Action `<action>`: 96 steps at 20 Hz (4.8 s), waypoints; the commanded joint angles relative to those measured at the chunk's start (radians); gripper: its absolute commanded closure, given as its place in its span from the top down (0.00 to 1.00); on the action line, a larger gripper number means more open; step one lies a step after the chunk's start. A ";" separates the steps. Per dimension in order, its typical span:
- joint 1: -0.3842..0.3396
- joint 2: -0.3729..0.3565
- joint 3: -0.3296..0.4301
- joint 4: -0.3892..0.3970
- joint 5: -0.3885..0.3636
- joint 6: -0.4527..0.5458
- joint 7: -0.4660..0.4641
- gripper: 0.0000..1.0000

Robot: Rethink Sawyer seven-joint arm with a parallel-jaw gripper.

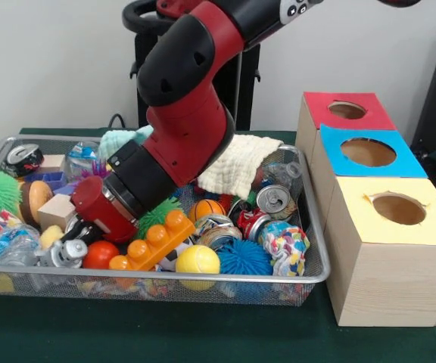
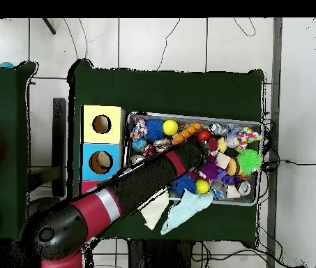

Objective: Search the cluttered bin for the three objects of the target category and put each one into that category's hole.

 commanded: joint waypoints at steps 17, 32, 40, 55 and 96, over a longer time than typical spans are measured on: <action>-0.147 -0.098 0.303 0.026 -0.213 0.000 0.008 0.00; -0.593 -0.712 1.038 0.420 -0.922 -0.161 0.145 0.00; -0.688 -0.882 1.141 0.570 -1.016 -0.177 0.165 0.00; -0.690 -1.023 1.115 0.691 -1.004 -0.234 0.127 0.00; -0.417 -0.584 0.881 0.241 -0.251 -0.067 0.184 0.00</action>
